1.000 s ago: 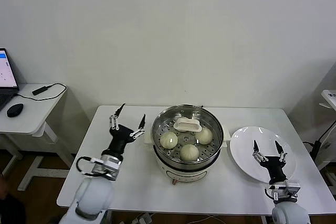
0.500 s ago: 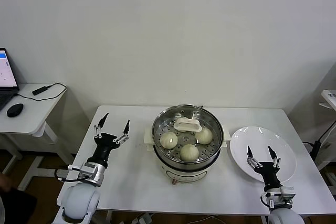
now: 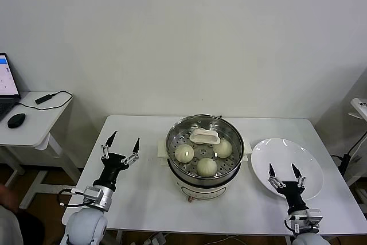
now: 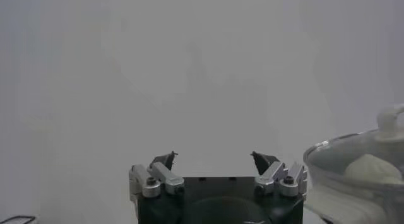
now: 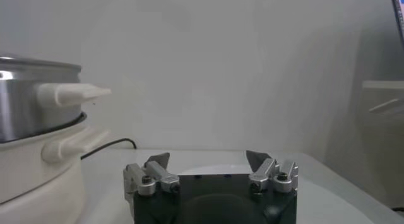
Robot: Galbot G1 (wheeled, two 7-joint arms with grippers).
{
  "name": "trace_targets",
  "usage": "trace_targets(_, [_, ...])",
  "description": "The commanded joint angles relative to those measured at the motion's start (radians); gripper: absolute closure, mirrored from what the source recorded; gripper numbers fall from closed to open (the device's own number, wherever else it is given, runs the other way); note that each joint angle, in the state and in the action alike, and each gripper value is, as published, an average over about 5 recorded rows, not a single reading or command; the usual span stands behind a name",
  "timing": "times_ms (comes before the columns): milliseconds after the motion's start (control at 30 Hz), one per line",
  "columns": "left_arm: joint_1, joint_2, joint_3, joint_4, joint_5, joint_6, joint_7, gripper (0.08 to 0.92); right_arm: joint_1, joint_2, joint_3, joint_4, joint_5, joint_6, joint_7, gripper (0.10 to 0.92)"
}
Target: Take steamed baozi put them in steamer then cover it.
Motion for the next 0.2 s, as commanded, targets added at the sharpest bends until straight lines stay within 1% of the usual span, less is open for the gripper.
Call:
trace_targets(33, [0.004,-0.006,-0.001,0.007,-0.017,-0.026,0.009,0.177,-0.016,0.011,0.009,0.012,-0.011,0.001,-0.005,0.203])
trace_targets(200, [-0.004,-0.003,0.004,0.012,-0.018,-0.032,0.009,0.177,-0.033,0.012,0.012,0.032,-0.013,-0.004,-0.003,0.203])
